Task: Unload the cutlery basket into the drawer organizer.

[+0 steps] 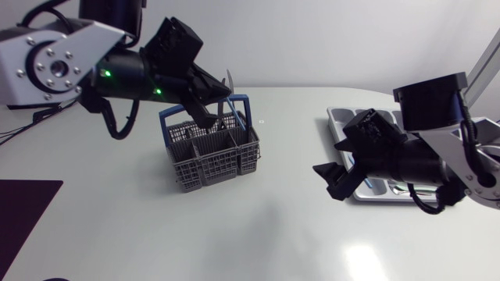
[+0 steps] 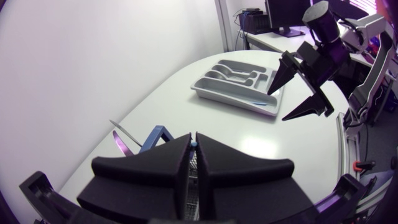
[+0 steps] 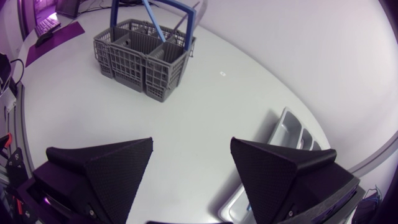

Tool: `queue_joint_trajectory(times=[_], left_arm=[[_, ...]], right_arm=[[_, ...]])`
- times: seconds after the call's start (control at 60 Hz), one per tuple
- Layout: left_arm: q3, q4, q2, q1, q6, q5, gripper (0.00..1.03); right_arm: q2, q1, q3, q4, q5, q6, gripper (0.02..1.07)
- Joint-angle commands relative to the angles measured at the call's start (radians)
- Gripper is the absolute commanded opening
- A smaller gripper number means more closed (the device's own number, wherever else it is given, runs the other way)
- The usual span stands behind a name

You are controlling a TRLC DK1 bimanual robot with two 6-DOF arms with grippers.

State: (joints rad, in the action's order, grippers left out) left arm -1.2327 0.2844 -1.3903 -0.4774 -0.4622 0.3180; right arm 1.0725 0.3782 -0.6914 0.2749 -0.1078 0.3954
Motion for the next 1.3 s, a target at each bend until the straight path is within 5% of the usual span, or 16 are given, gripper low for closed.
queue_joint_trajectory(times=[0.0,0.35,0.6,0.733,0.983,1.117,1.283], left_arm=[[-0.068,0.067,0.047,0.011,0.051,0.053,0.03],[-0.027,0.237,0.085,-0.040,0.146,0.240,0.03],[0.001,0.271,0.062,-0.098,0.217,0.299,0.03],[0.002,0.272,0.063,-0.104,0.244,0.326,0.03],[0.021,0.272,0.073,-0.102,0.257,0.360,0.03],[0.025,0.274,0.085,-0.095,0.264,0.380,0.03],[0.029,0.283,0.096,-0.090,0.266,0.391,0.03]], right_arm=[[-0.046,0.036,0.015,0.030,-0.012,-0.012,0.92],[-0.091,0.183,-0.030,0.093,-0.115,-0.017,0.91],[-0.066,0.280,-0.077,0.084,-0.130,-0.046,0.70],[-0.032,0.321,-0.099,0.078,-0.133,-0.067,0.69],[0.026,0.358,-0.120,0.052,-0.133,-0.092,0.39],[0.046,0.360,-0.135,0.052,-0.139,-0.096,0.13],[0.066,0.349,-0.138,0.070,-0.161,-0.104,0.08]])
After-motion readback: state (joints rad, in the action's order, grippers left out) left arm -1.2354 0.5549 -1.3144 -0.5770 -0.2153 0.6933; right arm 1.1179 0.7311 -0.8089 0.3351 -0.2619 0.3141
